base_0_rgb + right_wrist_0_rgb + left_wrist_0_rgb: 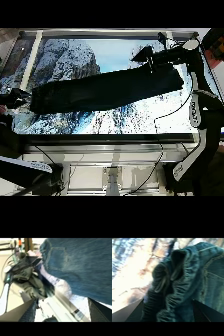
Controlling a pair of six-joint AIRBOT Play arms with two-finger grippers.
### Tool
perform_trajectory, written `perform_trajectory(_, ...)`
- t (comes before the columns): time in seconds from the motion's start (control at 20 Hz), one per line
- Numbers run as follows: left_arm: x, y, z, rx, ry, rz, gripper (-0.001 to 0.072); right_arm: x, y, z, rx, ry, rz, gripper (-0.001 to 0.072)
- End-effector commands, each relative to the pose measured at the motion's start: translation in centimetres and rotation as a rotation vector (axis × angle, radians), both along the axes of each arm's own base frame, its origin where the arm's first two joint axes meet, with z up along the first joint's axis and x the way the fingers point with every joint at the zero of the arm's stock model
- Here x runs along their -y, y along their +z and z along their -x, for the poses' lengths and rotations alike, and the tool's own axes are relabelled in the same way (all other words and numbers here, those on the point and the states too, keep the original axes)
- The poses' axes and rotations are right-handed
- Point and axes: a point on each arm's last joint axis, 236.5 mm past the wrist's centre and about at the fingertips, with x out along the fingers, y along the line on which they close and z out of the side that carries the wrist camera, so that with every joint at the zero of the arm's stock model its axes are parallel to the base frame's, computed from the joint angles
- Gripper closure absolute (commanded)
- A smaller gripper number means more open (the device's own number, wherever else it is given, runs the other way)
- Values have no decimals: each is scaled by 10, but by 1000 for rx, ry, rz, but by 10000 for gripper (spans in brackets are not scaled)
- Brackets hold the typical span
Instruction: Fold the clothes and pants, and hang the long-sleeved shirts on hangers.
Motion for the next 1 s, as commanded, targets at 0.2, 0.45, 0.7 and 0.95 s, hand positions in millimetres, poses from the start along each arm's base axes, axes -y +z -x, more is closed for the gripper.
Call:
perform_trajectory(0.2, 6, -26, -3, -10, -58, -1, 3, -30, 8, 14, -4, 63, -34, 27)
perform_trajectory(0.45, 23, -37, -5, -32, -100, 25, 4, -41, 10, 19, -3, 82, -45, 27)
perform_trajectory(0.7, 49, -39, -14, -38, -160, 30, 9, -58, 10, 24, 3, 105, -45, 28)
perform_trajectory(0.95, 63, -38, -17, -35, -200, 31, 400, -88, 13, 20, 46, 89, -54, 33)
